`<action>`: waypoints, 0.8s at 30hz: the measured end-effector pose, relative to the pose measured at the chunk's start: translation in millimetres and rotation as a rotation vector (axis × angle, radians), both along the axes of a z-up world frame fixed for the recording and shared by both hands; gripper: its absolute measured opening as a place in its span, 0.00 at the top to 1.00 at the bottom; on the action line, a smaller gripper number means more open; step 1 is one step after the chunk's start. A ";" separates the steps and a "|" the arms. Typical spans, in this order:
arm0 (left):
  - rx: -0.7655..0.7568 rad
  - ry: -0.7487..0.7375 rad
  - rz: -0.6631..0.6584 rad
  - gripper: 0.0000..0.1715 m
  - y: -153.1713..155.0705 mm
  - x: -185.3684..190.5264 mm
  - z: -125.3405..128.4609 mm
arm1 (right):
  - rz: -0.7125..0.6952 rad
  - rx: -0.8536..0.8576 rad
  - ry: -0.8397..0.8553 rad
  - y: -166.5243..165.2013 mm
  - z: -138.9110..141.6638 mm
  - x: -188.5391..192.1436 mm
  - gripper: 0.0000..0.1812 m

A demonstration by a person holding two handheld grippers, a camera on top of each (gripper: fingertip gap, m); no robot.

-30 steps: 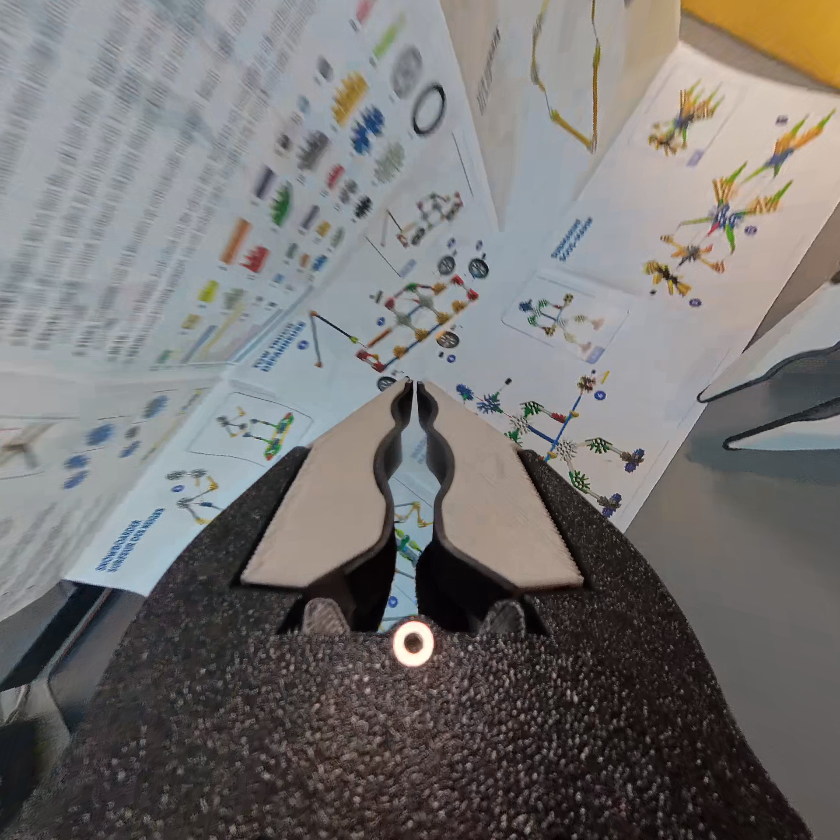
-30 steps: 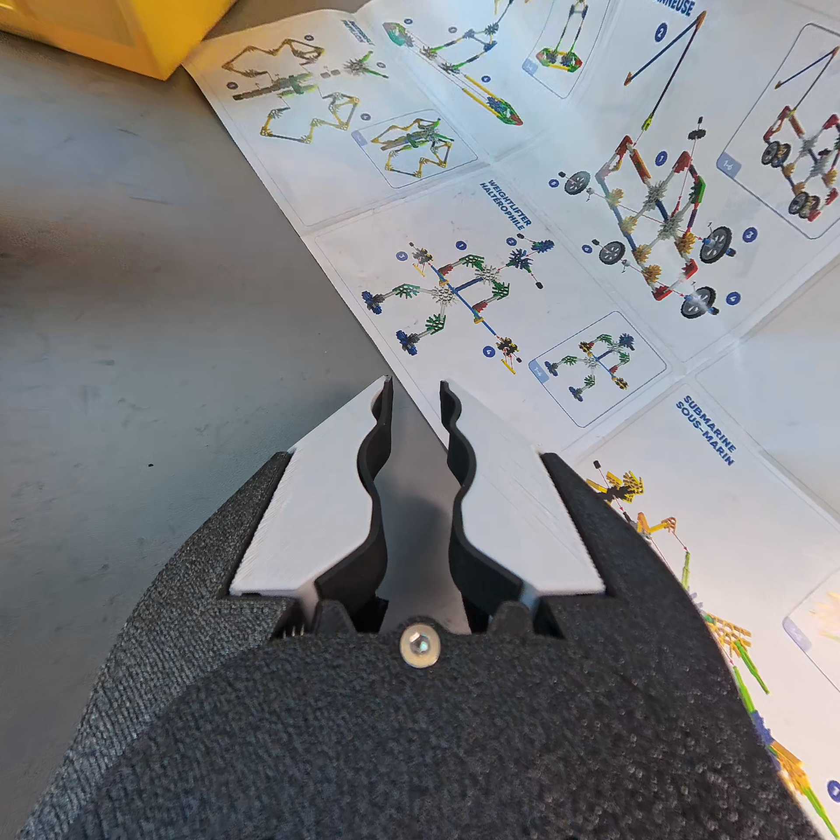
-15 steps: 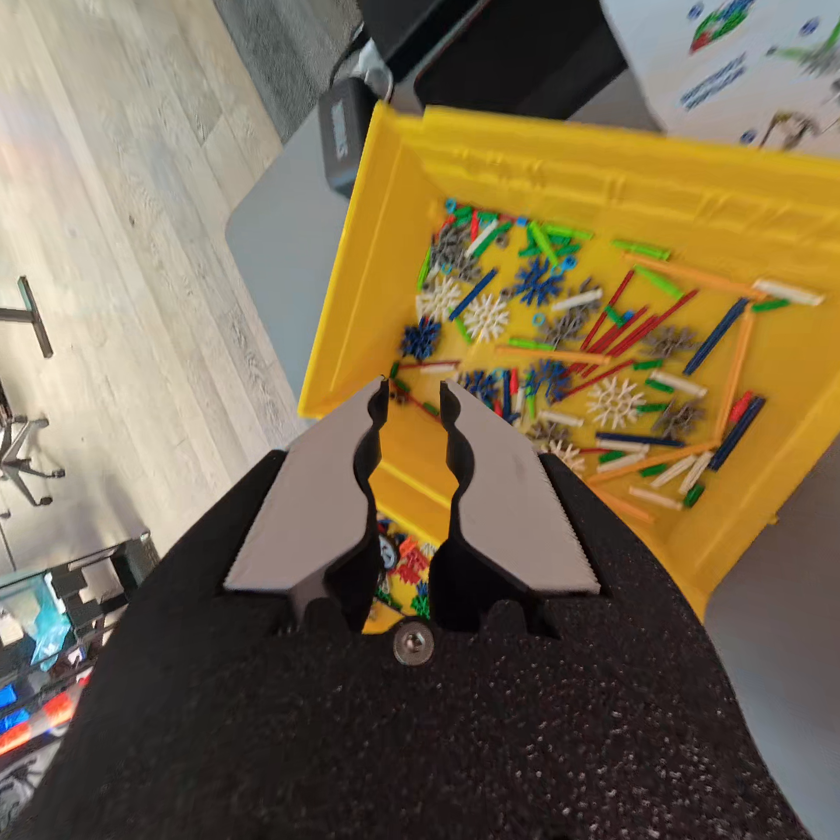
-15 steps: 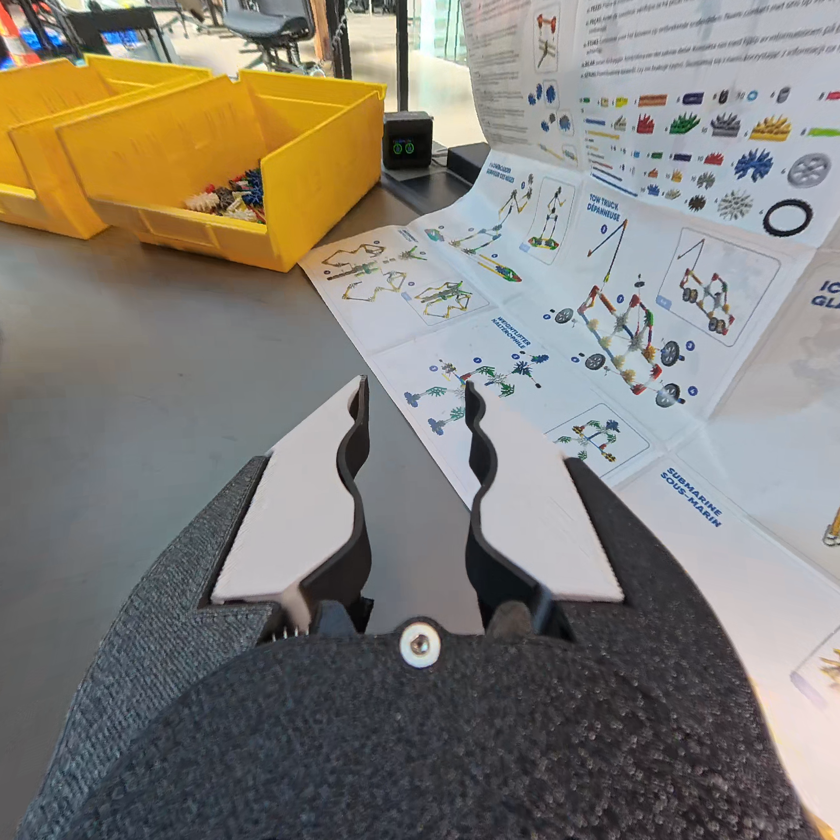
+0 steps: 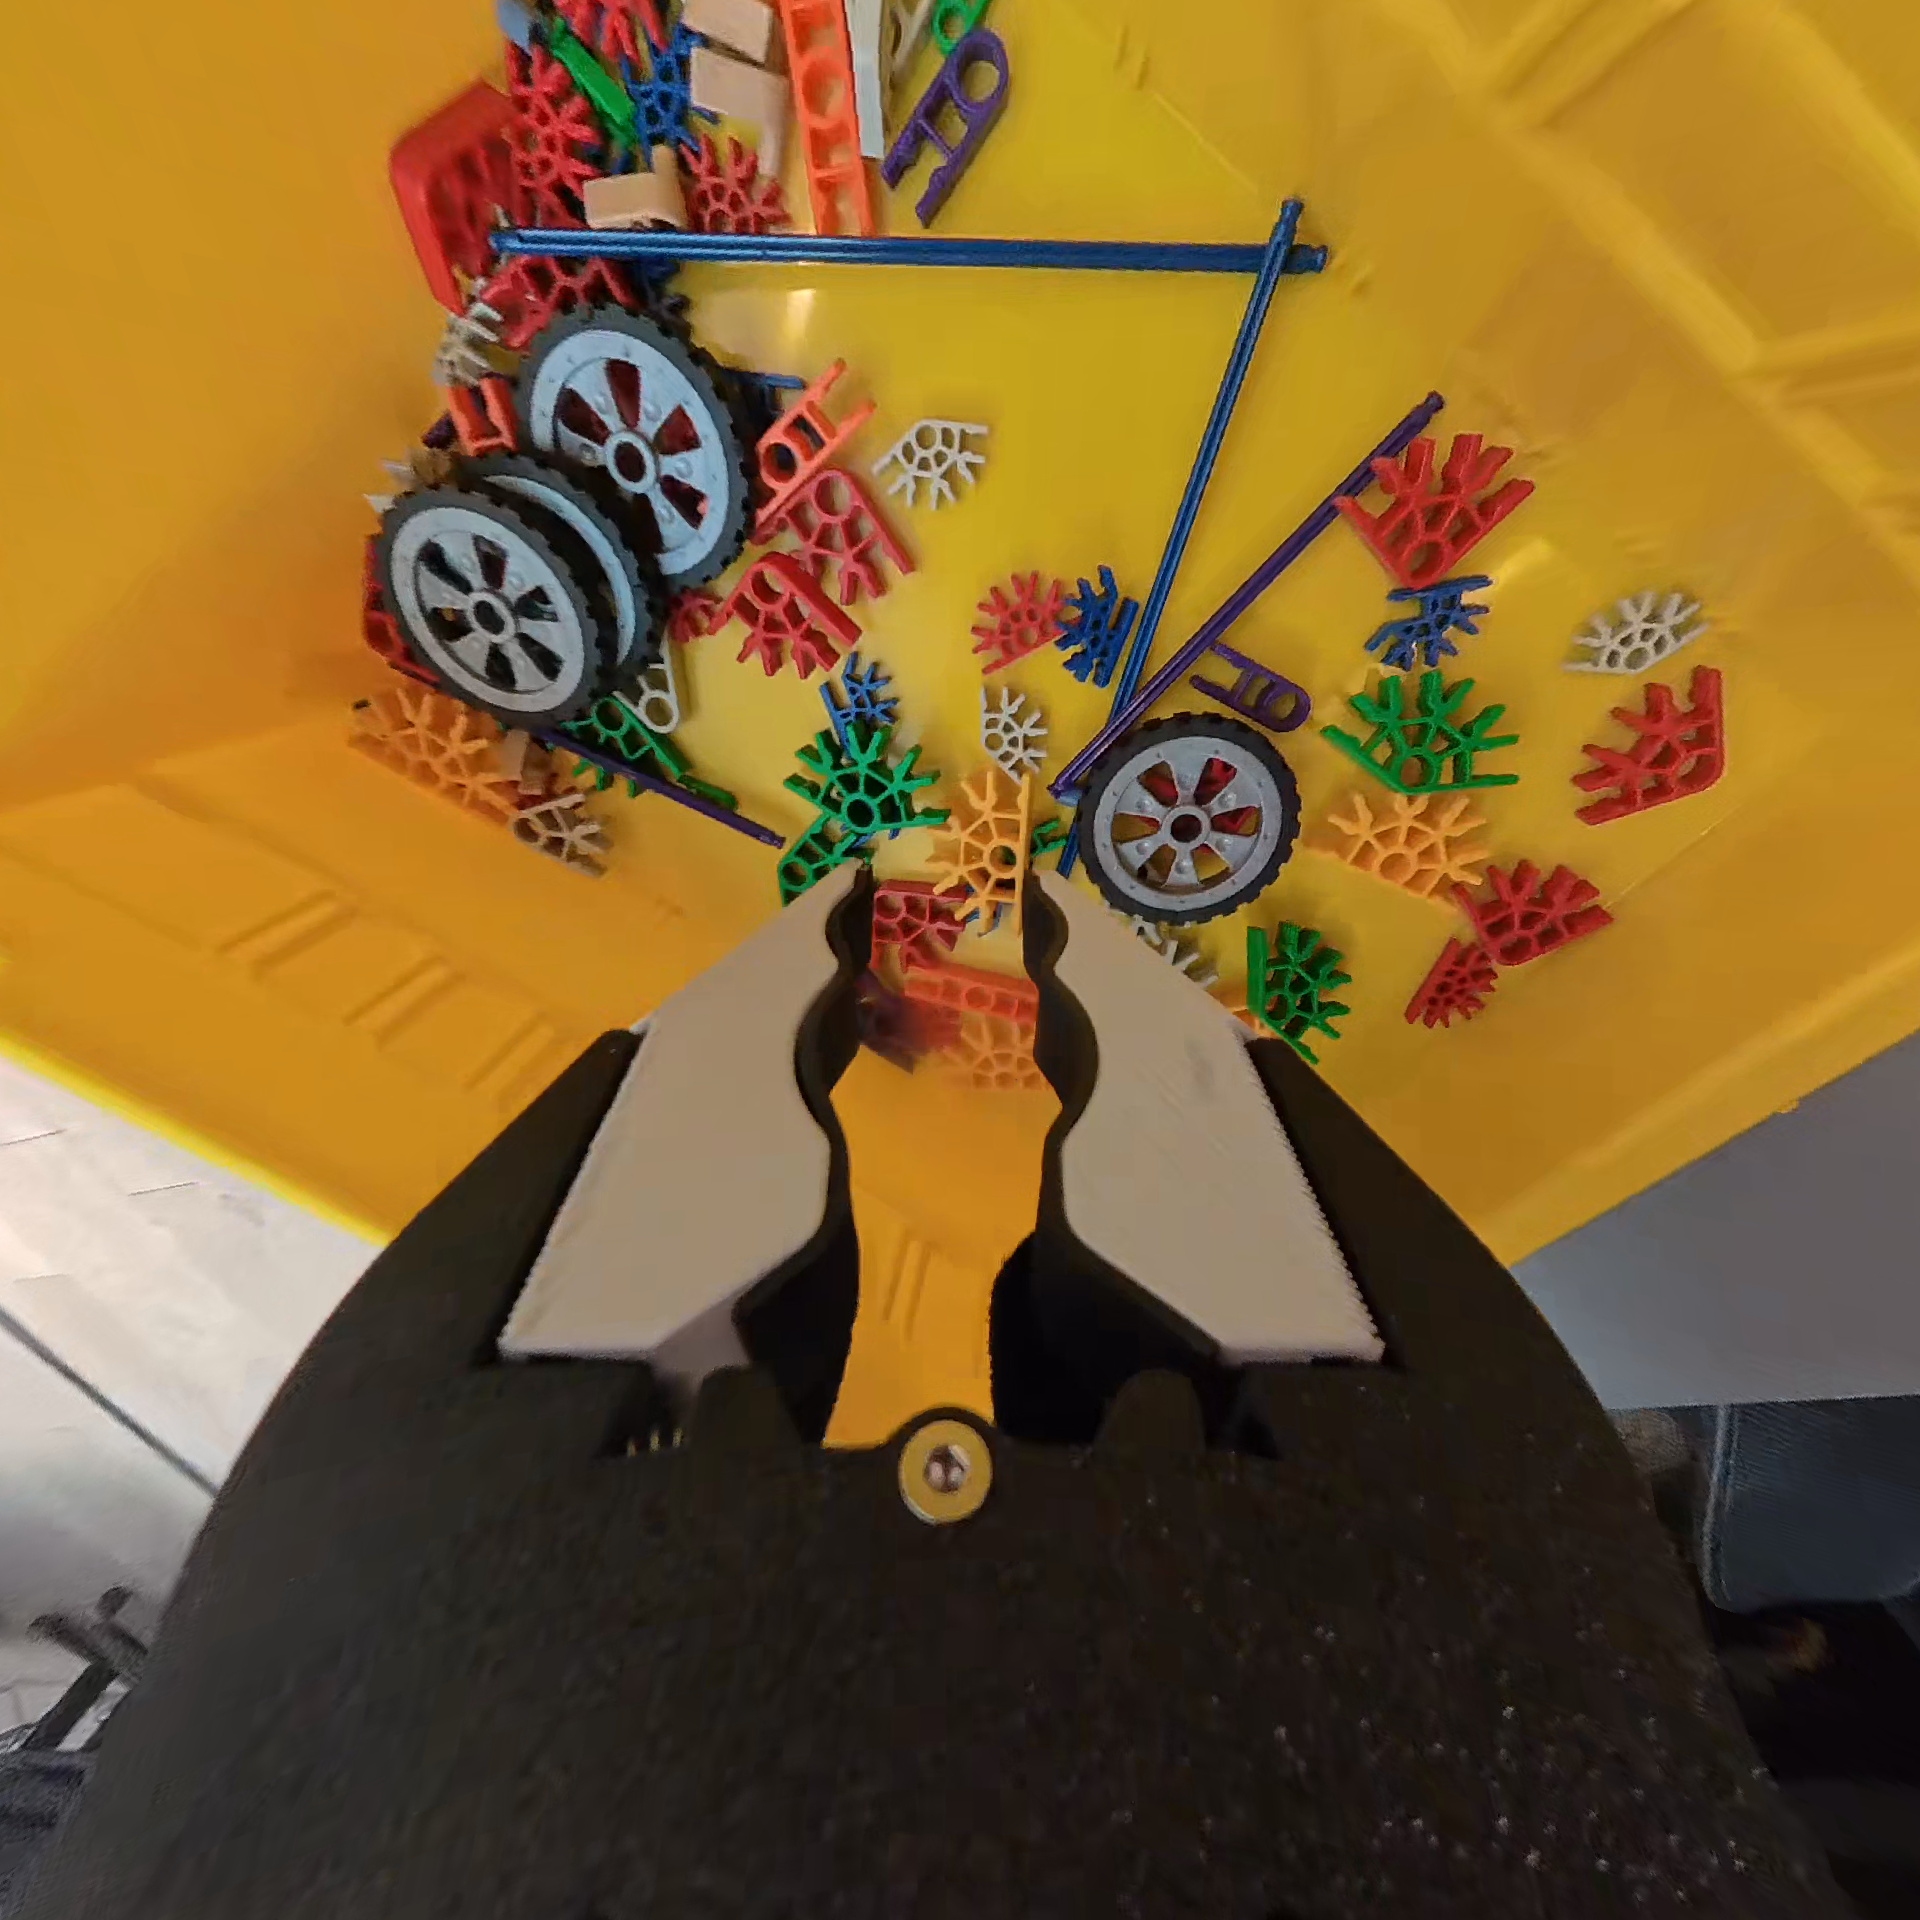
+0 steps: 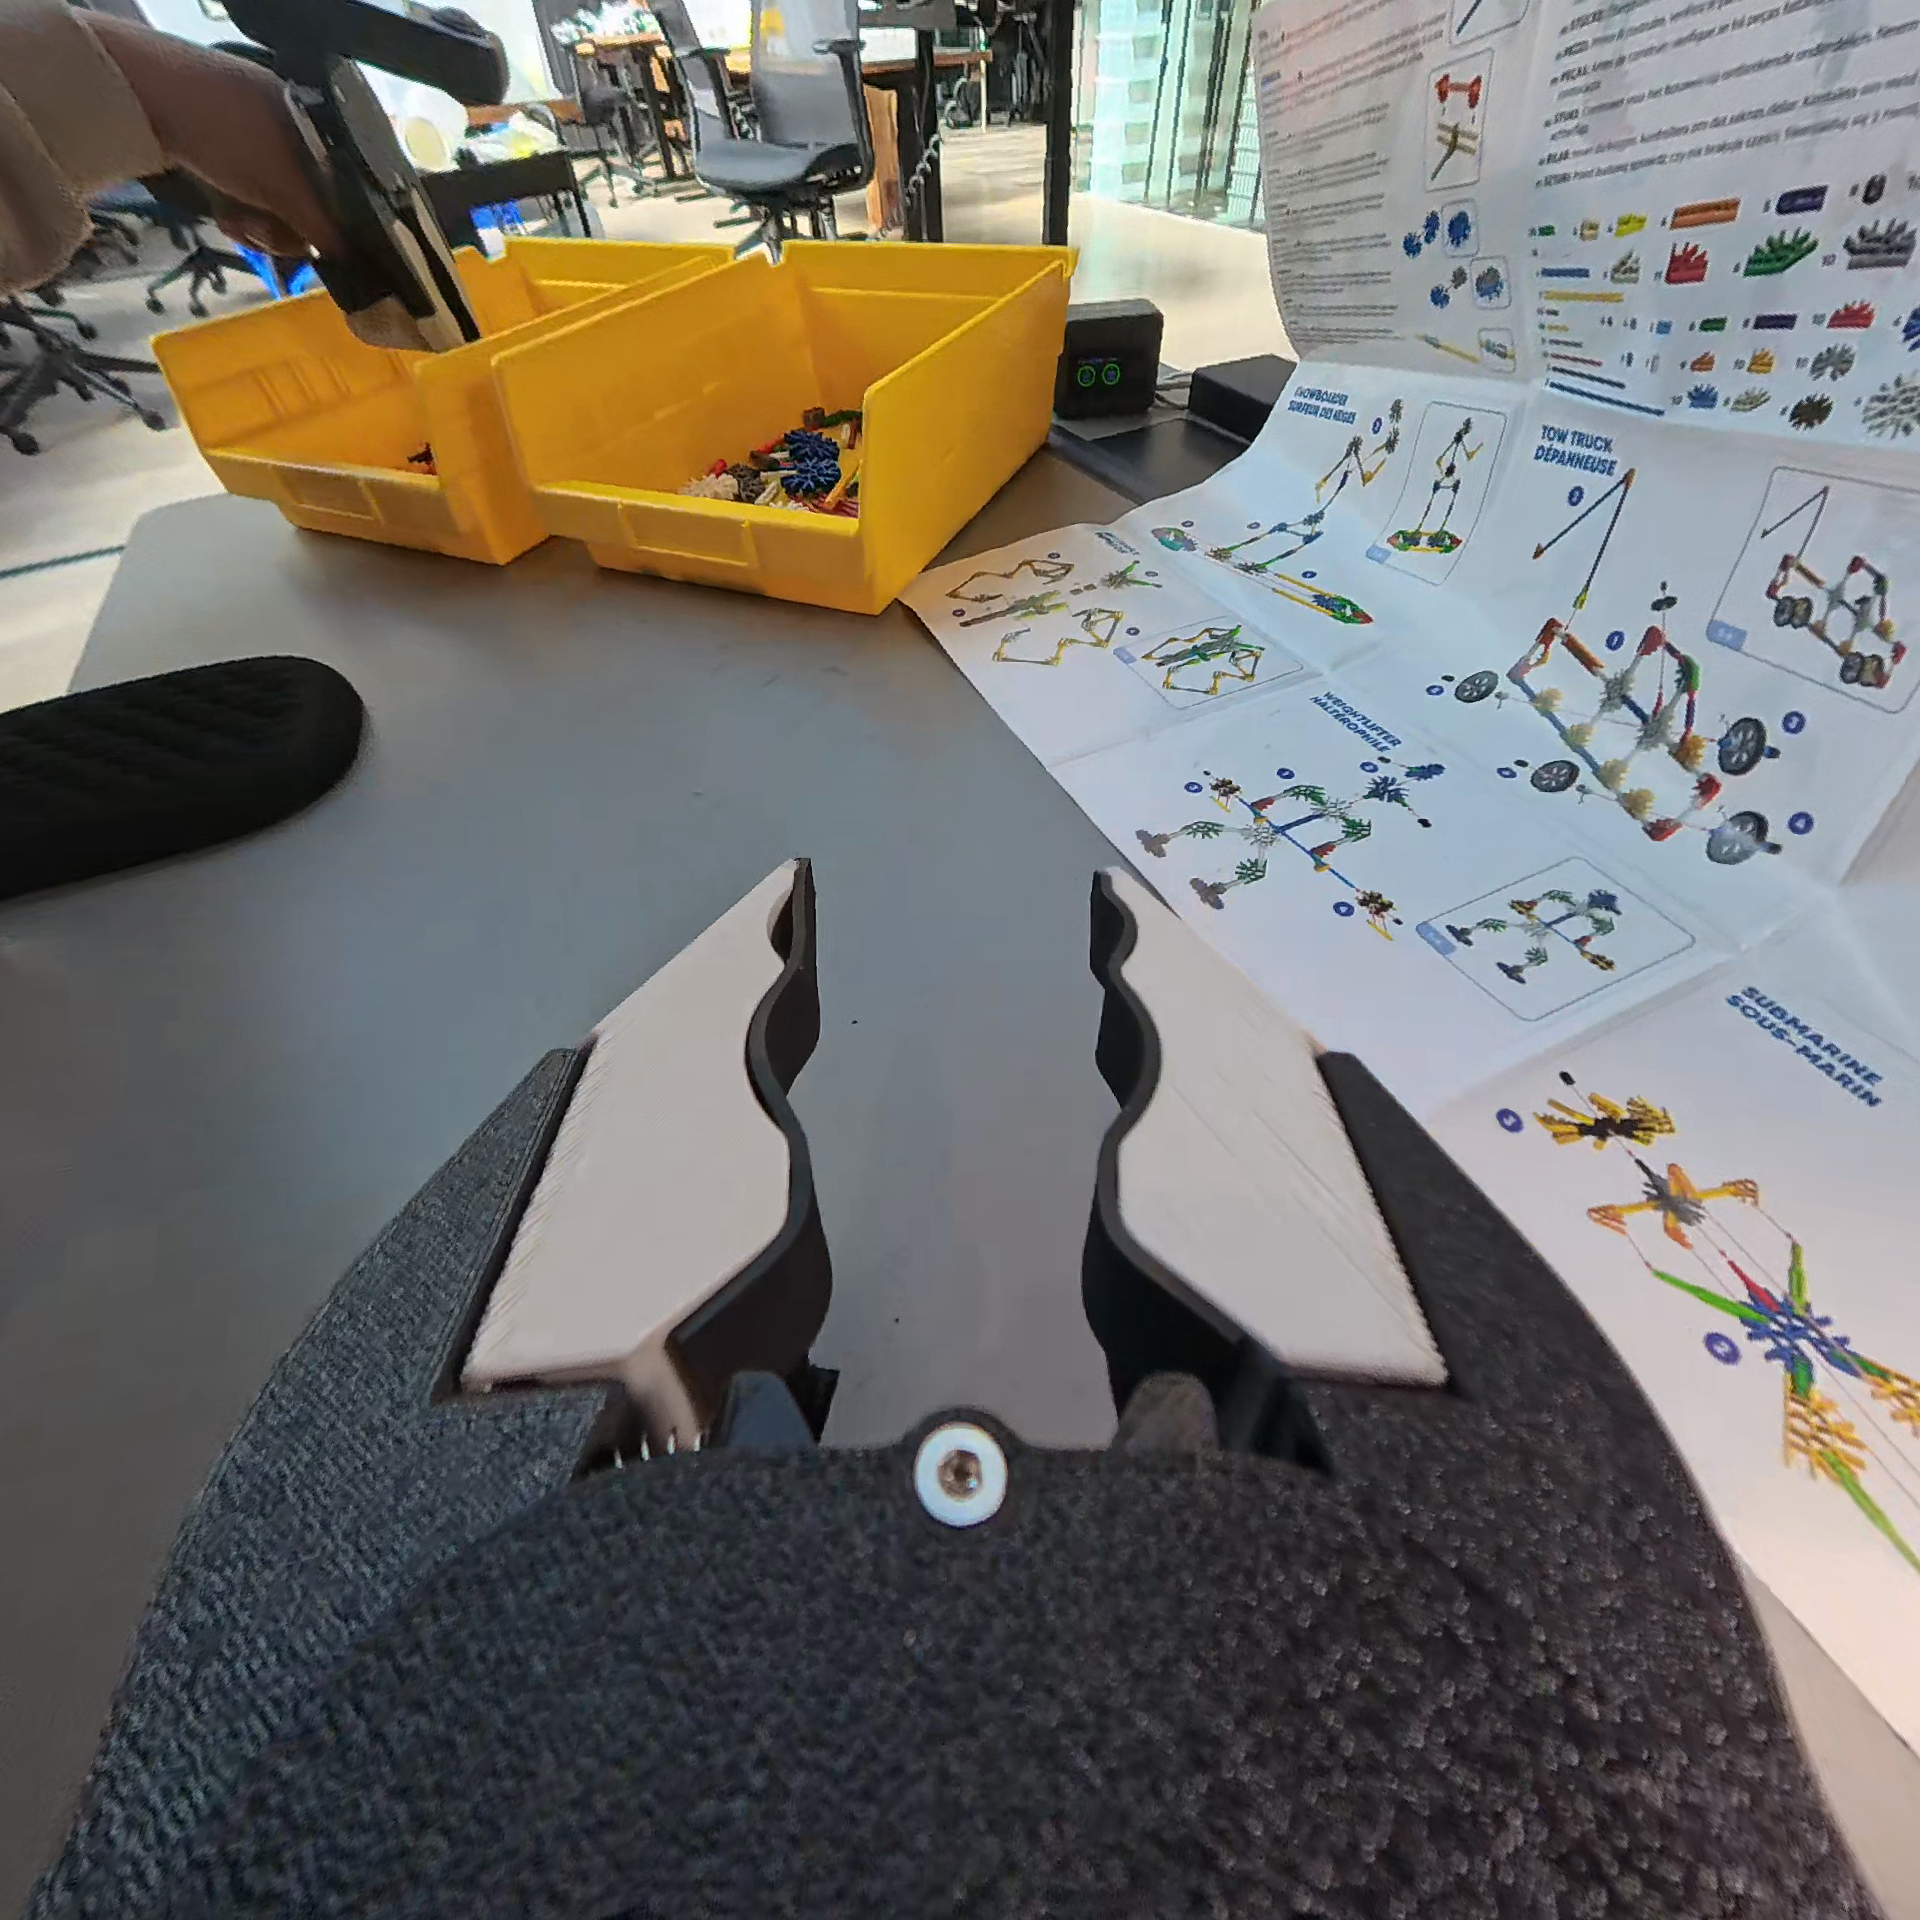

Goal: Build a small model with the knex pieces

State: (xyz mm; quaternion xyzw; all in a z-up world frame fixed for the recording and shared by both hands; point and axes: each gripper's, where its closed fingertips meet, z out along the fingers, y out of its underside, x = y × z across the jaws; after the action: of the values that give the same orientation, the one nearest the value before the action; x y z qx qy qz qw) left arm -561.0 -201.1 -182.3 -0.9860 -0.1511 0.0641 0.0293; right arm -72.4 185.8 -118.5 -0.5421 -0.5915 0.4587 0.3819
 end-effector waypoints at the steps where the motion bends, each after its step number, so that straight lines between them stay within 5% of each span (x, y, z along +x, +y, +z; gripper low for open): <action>1: 0.006 -0.009 0.014 0.84 1.2 -1.3 -3.1 | -0.004 -0.017 -0.001 -0.7 -2.9 2.6 0.72; 11: -0.127 -0.004 0.110 0.84 -6.3 -25.8 -31.4 | -0.019 -0.053 0.028 -0.5 -6.0 7.5 0.75; 15: -0.108 0.003 0.103 0.95 -5.7 -27.3 -31.2 | -0.014 -0.081 0.027 0.9 -10.3 8.9 0.76; 20: -0.051 0.091 0.043 0.98 0.7 -24.4 -4.7 | -0.020 -0.092 0.039 3.4 -8.5 9.4 0.77; 24: 0.094 0.214 -0.039 0.98 32.0 -8.6 47.5 | -0.019 -0.095 0.040 3.3 -8.7 9.1 0.77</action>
State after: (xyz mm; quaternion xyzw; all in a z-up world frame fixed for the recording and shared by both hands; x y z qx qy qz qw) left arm -569.6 -169.1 -134.7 -0.9738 -0.1310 0.1611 0.0928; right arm -63.3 189.2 -127.2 -0.5559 -0.5564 0.4933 0.3716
